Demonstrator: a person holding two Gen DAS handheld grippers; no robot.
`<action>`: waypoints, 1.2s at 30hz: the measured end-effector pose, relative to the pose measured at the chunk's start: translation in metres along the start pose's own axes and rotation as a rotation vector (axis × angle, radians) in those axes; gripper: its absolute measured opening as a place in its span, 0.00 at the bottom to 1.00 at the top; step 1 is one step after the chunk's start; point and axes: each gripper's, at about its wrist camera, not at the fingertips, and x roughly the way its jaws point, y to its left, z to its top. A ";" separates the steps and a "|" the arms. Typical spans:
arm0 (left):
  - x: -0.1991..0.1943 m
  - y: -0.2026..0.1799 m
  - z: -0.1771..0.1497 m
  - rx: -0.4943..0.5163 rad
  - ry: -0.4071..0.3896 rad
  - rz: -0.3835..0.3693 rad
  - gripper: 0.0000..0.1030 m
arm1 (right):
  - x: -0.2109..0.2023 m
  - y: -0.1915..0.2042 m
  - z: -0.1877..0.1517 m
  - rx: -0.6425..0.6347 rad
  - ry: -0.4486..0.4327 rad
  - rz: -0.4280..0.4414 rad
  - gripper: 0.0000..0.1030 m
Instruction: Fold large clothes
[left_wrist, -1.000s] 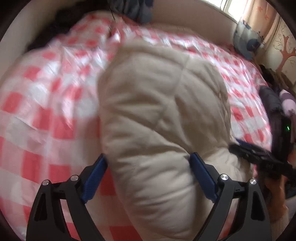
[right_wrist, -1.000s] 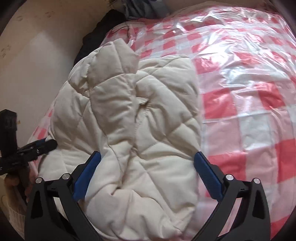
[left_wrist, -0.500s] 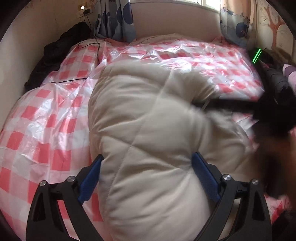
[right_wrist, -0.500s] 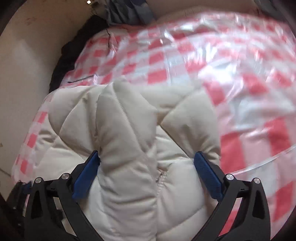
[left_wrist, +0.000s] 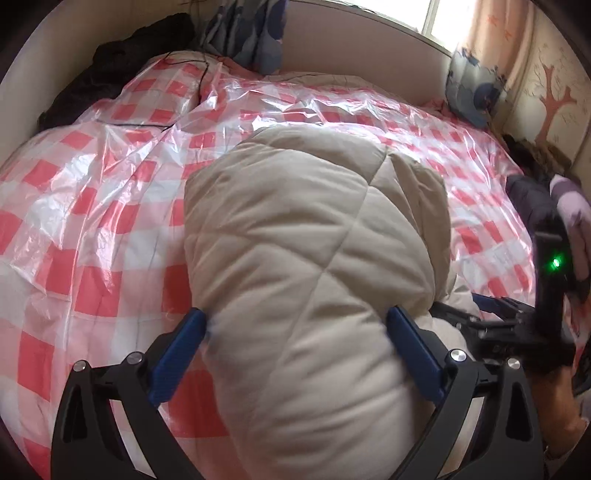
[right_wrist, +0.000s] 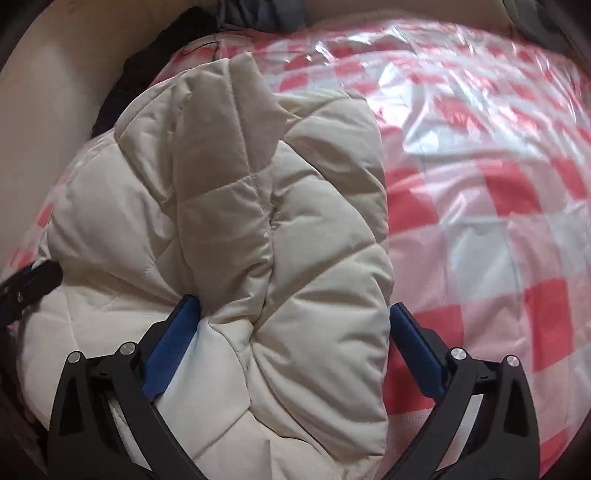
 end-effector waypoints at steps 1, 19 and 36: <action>-0.004 0.000 0.000 -0.012 -0.002 0.007 0.92 | -0.004 0.000 0.003 0.007 0.012 -0.014 0.93; -0.003 -0.007 -0.011 -0.014 0.020 0.016 0.93 | -0.058 0.053 0.108 0.058 -0.134 0.303 0.93; -0.019 0.018 -0.010 -0.048 0.040 -0.024 0.93 | -0.059 0.012 0.009 -0.020 -0.090 0.041 0.92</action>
